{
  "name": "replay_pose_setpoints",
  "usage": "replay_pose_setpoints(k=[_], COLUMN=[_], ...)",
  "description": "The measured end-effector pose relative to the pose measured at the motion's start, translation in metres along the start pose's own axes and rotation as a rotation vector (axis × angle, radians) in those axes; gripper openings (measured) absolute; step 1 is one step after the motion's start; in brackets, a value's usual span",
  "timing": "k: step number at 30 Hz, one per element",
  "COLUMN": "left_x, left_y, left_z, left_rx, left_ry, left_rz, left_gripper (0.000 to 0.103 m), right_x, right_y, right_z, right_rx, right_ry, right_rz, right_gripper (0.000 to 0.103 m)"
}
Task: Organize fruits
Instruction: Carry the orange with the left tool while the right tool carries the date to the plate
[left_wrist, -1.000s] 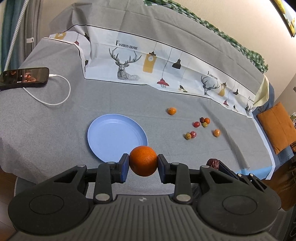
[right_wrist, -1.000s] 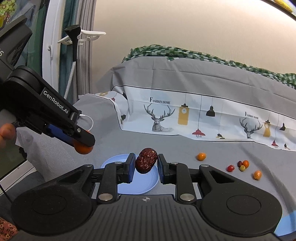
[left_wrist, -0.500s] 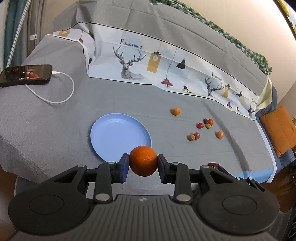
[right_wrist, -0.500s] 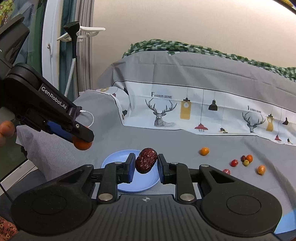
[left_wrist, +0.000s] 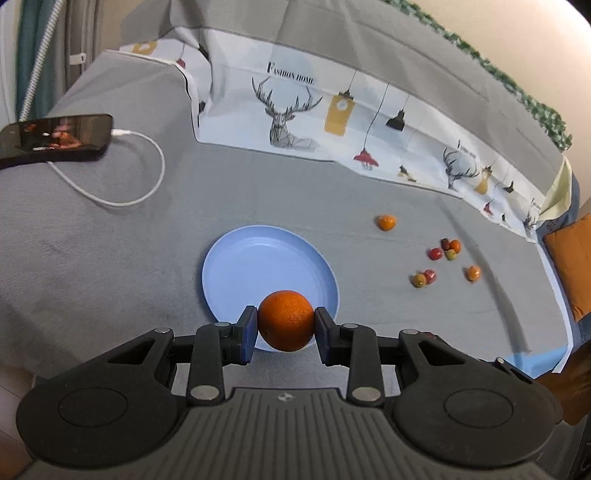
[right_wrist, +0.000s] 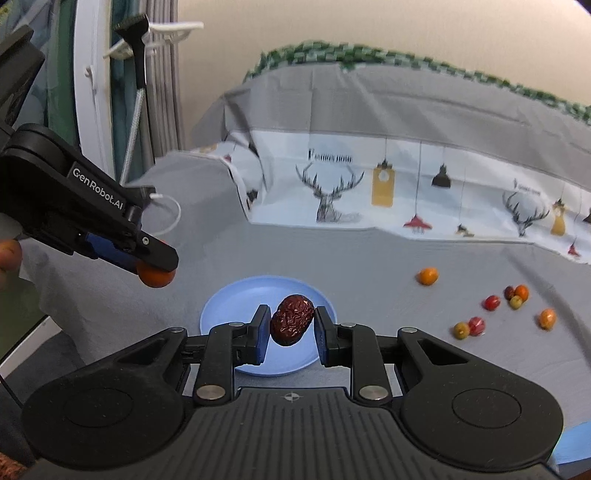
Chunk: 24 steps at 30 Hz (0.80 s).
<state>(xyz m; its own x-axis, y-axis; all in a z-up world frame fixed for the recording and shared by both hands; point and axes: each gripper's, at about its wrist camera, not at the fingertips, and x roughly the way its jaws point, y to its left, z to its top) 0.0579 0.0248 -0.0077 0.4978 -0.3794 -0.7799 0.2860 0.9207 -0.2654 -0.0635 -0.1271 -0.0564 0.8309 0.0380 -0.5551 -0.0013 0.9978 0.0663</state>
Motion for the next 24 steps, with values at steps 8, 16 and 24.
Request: replay_pose_setpoints(k=[8,16,24], left_x=[0.079,0.144,0.181], left_y=[0.012,0.023,0.027], left_z=[0.024,0.040,0.046], left_rx=[0.027,0.046,0.100], left_ry=[0.084,0.149,0.188], left_rz=[0.053,0.088,0.136], left_gripper=[0.036,0.036,0.037], right_x=[0.078,0.140,0.181], right_y=[0.001,0.002,0.001], right_z=[0.001,-0.004,-0.007], right_rx=[-0.001,-0.016,-0.028], right_ry=[0.111,0.197,0.235], right_rz=[0.015,-0.001,-0.024], right_gripper=[0.026,0.026,0.026])
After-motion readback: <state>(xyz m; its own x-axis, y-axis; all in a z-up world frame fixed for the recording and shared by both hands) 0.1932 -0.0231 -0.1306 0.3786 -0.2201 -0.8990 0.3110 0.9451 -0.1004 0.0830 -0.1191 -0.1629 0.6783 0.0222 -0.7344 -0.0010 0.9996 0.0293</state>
